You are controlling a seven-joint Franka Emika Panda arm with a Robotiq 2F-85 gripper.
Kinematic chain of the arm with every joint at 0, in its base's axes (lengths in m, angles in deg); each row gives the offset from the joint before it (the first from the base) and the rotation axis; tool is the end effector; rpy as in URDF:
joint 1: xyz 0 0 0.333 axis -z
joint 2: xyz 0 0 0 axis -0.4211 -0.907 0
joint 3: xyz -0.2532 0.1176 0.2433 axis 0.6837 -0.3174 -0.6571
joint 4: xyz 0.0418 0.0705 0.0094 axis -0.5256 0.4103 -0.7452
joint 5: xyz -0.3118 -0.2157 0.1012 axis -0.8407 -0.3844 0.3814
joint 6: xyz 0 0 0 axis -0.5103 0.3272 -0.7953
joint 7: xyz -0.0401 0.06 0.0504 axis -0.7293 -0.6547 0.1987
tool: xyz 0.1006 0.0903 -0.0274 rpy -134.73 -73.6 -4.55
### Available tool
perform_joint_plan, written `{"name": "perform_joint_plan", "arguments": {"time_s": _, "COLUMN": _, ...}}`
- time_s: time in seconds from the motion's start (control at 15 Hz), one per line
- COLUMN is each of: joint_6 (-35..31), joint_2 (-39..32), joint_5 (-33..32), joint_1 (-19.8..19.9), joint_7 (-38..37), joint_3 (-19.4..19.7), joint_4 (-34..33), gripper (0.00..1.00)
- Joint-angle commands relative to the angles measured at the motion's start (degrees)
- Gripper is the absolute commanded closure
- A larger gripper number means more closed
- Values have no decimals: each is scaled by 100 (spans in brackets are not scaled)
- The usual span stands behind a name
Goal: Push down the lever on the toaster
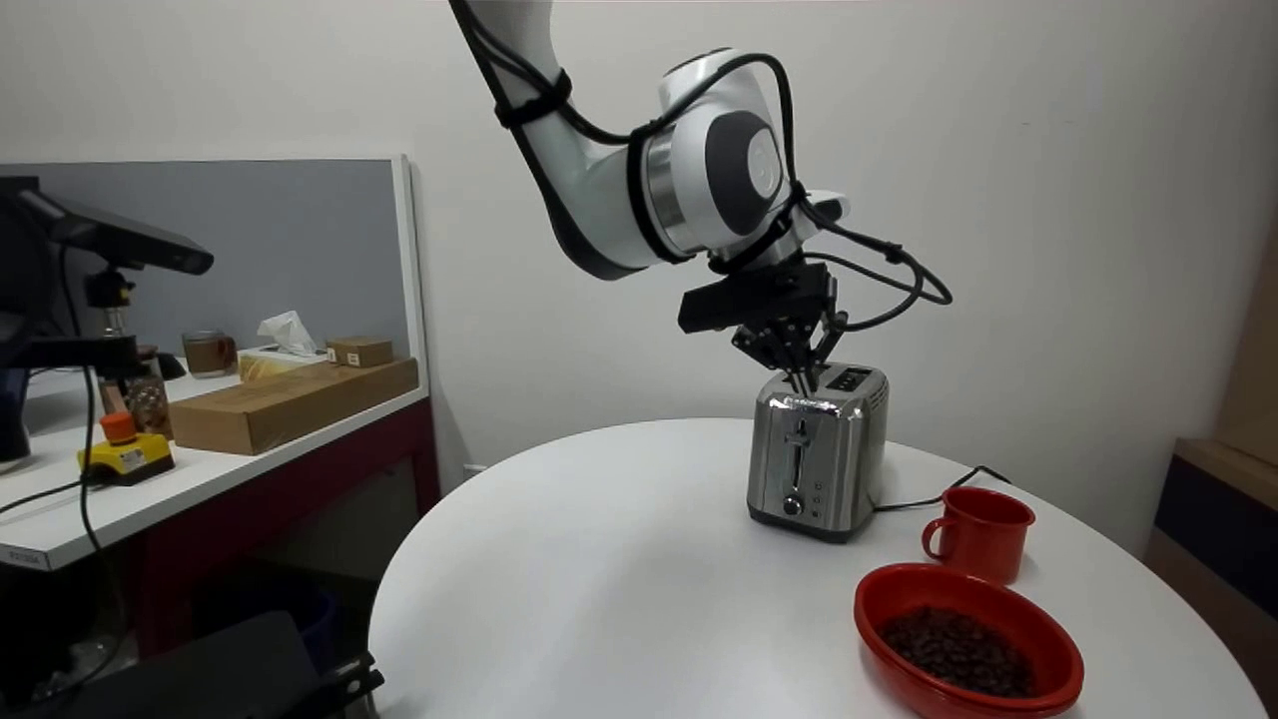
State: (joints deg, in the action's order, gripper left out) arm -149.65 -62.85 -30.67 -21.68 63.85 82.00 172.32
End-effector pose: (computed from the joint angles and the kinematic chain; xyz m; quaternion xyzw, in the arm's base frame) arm 0.6140 -0.0156 0.3438 0.9551 0.1467 0.2391 0.0957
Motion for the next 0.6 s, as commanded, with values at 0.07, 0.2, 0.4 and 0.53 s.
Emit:
{"name": "perform_joint_plan", "arguments": {"time_s": 0.07, "joint_6": -170, "joint_2": -463, "joint_5": 137, "joint_1": -38, "joint_7": -156, "joint_3": -112, "joint_4": -245, "gripper": 99}}
{"name": "perform_joint_plan", "arguments": {"time_s": 0.2, "joint_6": -175, "joint_2": -634, "joint_5": 87, "joint_1": -68, "joint_7": -240, "joint_3": -112, "joint_4": -384, "gripper": 99}}
{"name": "perform_joint_plan", "arguments": {"time_s": 0.4, "joint_6": -196, "joint_2": -900, "joint_5": -9, "joint_1": -142, "joint_7": -326, "joint_3": -35, "joint_4": -653, "gripper": 99}}
{"name": "perform_joint_plan", "arguments": {"time_s": 0.53, "joint_6": -205, "joint_2": -1101, "joint_5": -88, "joint_1": -193, "joint_7": -366, "joint_3": 45, "joint_4": -847, "gripper": 99}}
